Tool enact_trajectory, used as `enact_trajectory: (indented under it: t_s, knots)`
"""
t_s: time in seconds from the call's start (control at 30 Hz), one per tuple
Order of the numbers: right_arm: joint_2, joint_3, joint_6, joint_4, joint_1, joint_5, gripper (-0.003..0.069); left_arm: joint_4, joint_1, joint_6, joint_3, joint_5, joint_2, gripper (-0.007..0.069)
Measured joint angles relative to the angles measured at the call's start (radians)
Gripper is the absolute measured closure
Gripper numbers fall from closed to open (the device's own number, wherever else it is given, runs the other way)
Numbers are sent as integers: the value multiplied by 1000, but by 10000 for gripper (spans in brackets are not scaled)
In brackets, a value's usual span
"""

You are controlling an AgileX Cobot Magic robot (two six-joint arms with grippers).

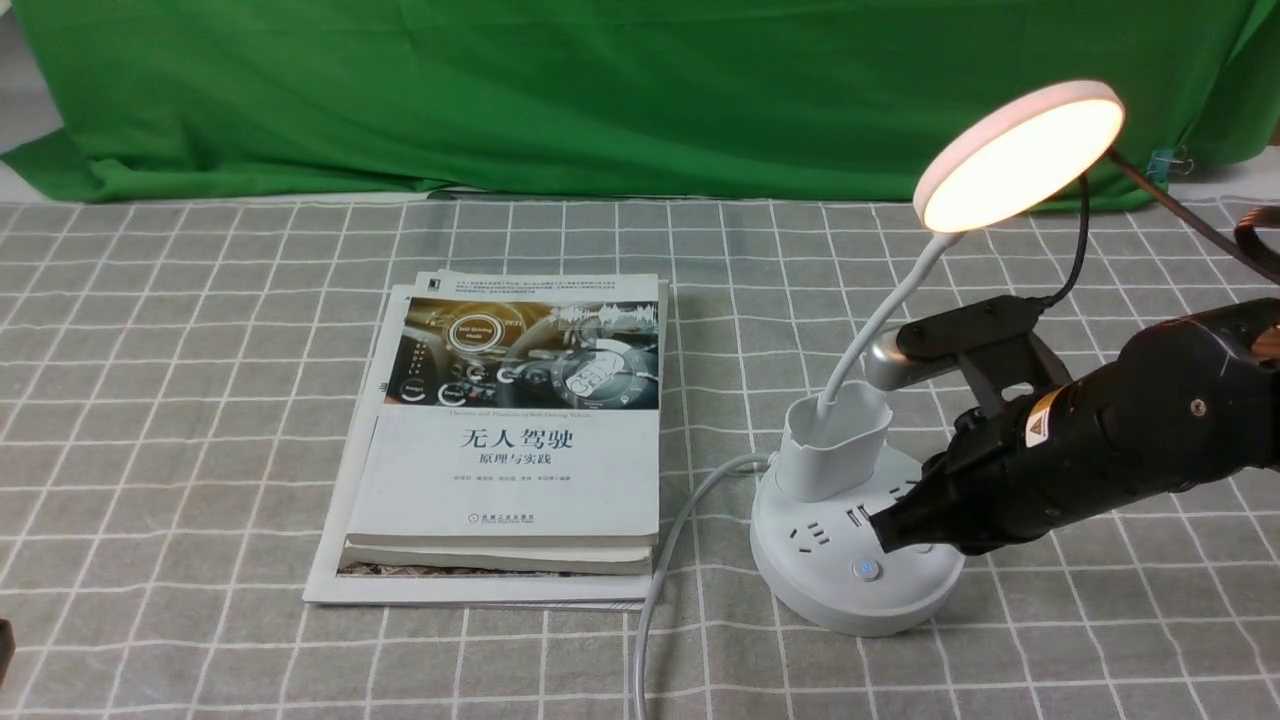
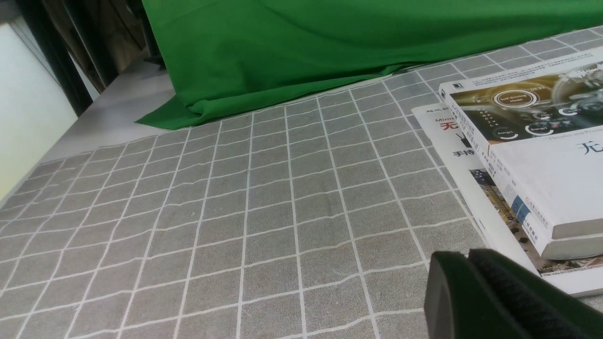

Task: Turn off the desk lamp on the grey coffee tablecloth by hand.
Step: 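Press the power button on the lamp base to turn the lamp off with the right gripper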

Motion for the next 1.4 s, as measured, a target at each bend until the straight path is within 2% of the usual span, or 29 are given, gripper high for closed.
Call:
enact_trajectory:
  t_s: [0.4, 0.9, 1.4]
  knots:
    - [77, -14, 14, -10, 0, -13, 623, 0, 0, 0, 0, 0, 0, 606]
    - [-5, -6, 44, -10, 0, -44, 624, 0, 0, 0, 0, 0, 0, 606]
    - [72, -12, 48, -9, 0, -65, 622, 0, 0, 0, 0, 0, 0, 606]
